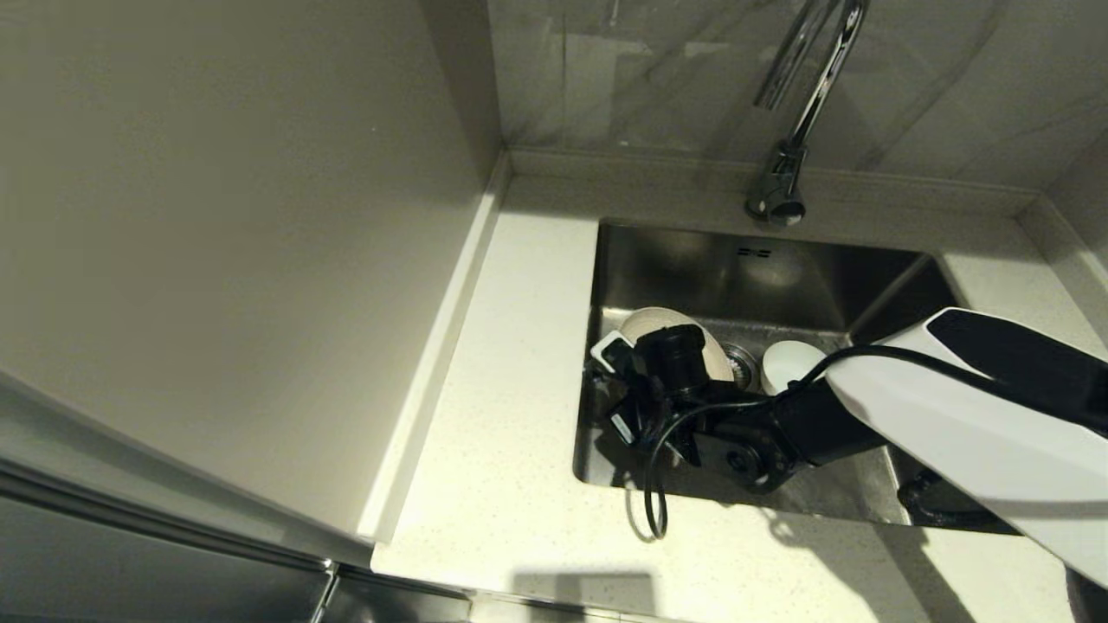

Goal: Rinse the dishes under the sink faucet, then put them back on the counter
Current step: Put a plate into the sink

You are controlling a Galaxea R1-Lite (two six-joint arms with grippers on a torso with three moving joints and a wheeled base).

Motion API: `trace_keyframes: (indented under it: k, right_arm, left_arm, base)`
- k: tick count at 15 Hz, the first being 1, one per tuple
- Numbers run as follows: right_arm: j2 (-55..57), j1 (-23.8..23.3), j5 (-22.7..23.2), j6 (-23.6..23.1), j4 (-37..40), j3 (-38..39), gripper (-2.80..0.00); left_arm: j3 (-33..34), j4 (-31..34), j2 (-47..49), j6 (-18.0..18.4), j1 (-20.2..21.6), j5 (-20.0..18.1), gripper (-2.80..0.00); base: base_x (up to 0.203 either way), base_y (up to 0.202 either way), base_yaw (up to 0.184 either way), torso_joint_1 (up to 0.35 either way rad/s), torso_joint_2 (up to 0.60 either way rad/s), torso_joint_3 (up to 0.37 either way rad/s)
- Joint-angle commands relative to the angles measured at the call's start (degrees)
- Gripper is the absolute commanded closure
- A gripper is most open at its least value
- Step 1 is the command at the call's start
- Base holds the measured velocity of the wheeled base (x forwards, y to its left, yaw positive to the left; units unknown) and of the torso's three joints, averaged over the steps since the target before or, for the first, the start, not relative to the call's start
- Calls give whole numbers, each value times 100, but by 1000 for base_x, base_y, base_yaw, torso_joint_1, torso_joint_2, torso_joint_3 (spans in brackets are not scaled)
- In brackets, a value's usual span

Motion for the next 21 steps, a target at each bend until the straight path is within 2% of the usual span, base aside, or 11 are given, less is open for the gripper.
trace_keyframes:
  k: [1,5,6,11,14,17,20,21]
  right_arm:
    - [312,-43,-23,-17,-14,-160,0]
    - [388,-69,-117,-20,-18,-257,0]
    - [401,-102,-117,-23,-9,-322,-280]
    - [94,-226,-109,-33,32,-382,-280]
    - [-509,-343,-108,-65,354,-329,-280]
    - [-1614,-467,-97,60,1087,-202,-280]
    - [-2843,-665,-88,202,2283,50,-280]
    - [-3171,-776,-85,223,2556,198,0]
  left_arm:
    - [0,-2,-18,-2,0,3,0]
    - [0,-2,-18,-2,0,3,0]
    - [0,-2,-18,6,0,3,0]
    - [0,-2,-18,4,-2,3,0]
    - [0,-2,-18,7,0,3,0]
    - [0,-2,-18,2,-3,3,0]
    - [0,-2,-18,-1,0,3,0]
    - [0,-2,-18,2,-2,3,0]
  base:
    - [0,0,0,0,0,0]
    - [0,0,0,0,0,0]
    - [0,0,0,0,0,0]
    - [0,0,0,0,0,0]
    - [0,0,0,0,0,0]
    - [0,0,0,0,0,0]
    - [0,0,0,0,0,0]
    - [0,0,0,0,0,0]
